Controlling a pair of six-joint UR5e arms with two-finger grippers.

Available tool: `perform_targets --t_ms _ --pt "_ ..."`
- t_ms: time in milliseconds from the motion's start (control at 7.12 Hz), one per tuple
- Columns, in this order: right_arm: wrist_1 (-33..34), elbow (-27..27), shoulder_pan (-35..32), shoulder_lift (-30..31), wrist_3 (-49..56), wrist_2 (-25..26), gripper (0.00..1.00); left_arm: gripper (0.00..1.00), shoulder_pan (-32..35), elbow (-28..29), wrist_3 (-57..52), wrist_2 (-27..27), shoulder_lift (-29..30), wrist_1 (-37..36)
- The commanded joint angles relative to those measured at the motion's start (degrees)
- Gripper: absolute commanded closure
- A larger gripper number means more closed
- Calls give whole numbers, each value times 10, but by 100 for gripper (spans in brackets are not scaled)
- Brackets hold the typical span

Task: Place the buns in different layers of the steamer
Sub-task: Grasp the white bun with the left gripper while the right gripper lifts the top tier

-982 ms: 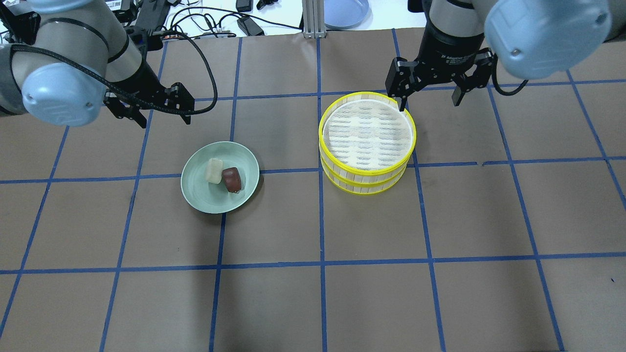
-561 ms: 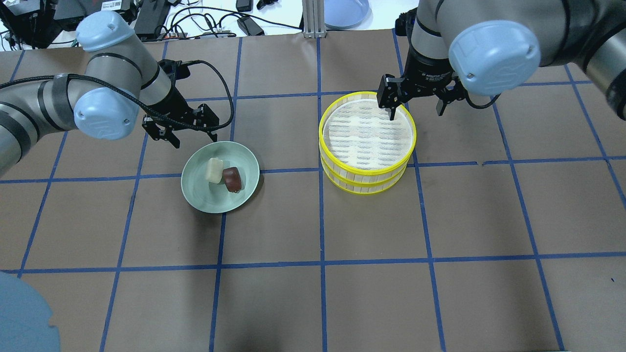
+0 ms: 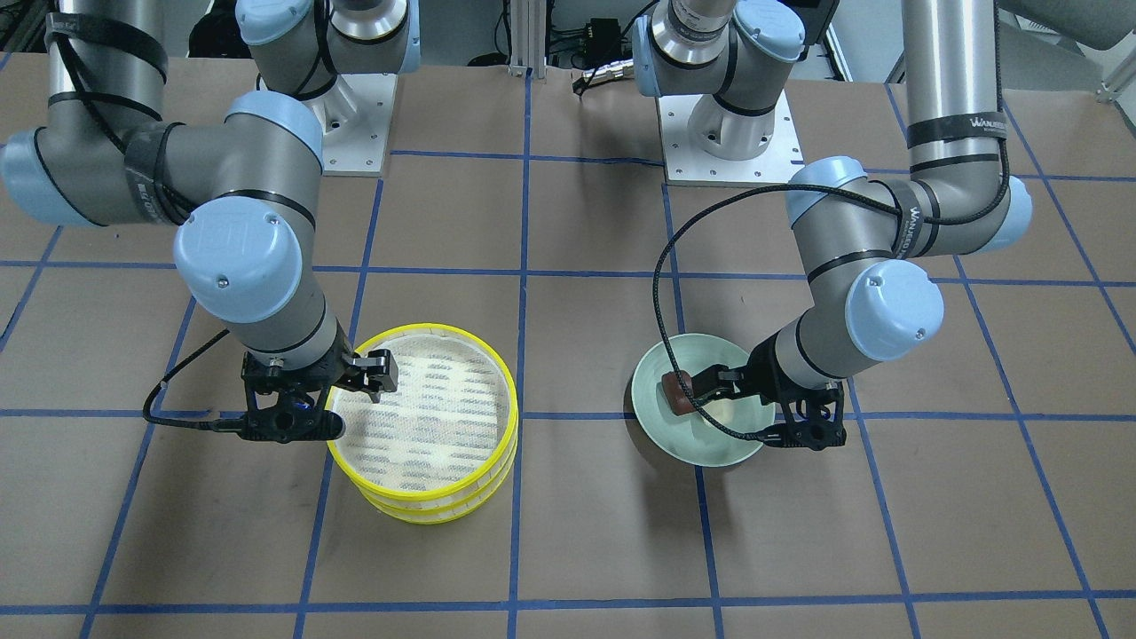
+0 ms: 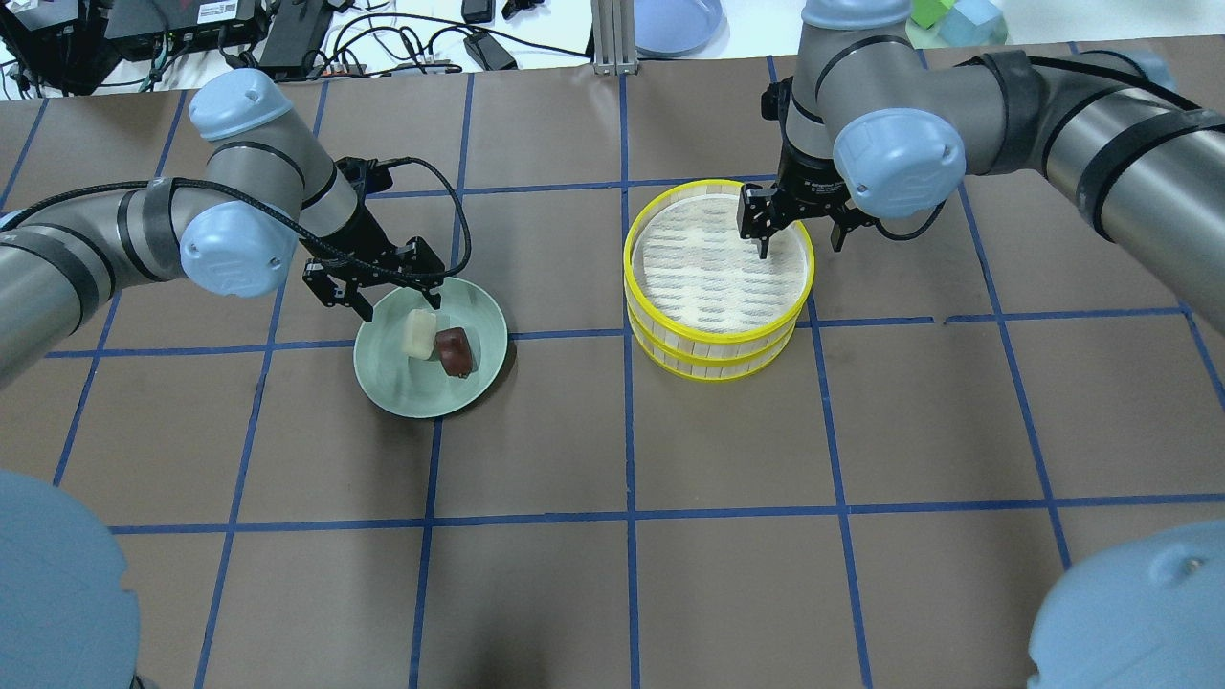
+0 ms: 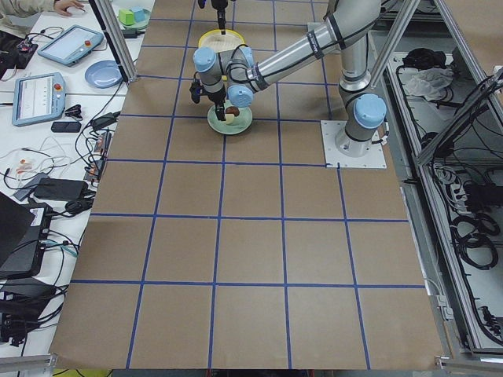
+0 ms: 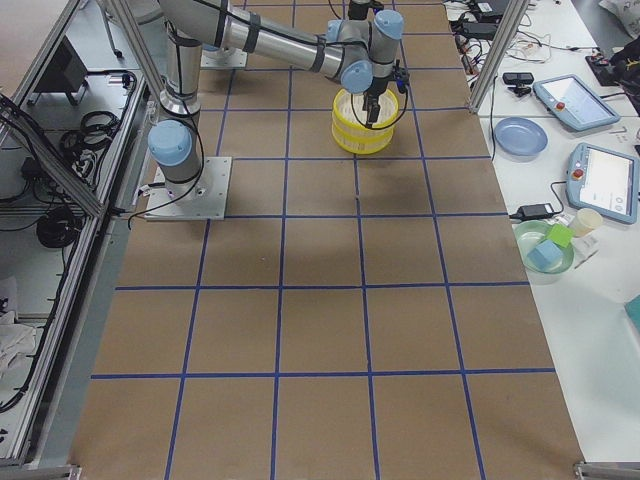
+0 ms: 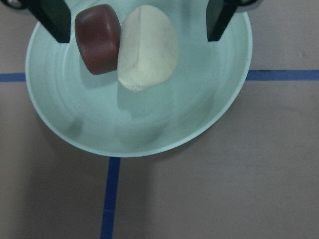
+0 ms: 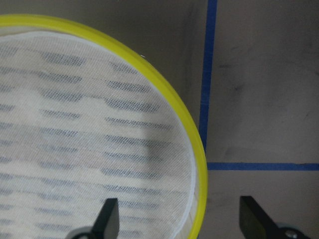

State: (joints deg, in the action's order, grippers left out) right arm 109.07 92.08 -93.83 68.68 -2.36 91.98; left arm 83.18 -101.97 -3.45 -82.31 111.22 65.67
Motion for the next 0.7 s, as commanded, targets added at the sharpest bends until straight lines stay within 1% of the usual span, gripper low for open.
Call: perform_targets --t_ms 0,140,281,421,561 --pt "5 12 9 -10 1 -3 63 6 0 -6 0 0 8 0" --pt "6 12 11 -9 0 -1 76 6 0 -9 0 0 12 0" --pt "6 11 11 -7 0 0 90 6 0 -9 0 0 15 0" --pt "4 11 11 -4 0 0 91 6 0 -9 -1 0 19 -1" --pt "4 9 11 1 0 1 91 15 0 -9 -3 -1 21 -4"
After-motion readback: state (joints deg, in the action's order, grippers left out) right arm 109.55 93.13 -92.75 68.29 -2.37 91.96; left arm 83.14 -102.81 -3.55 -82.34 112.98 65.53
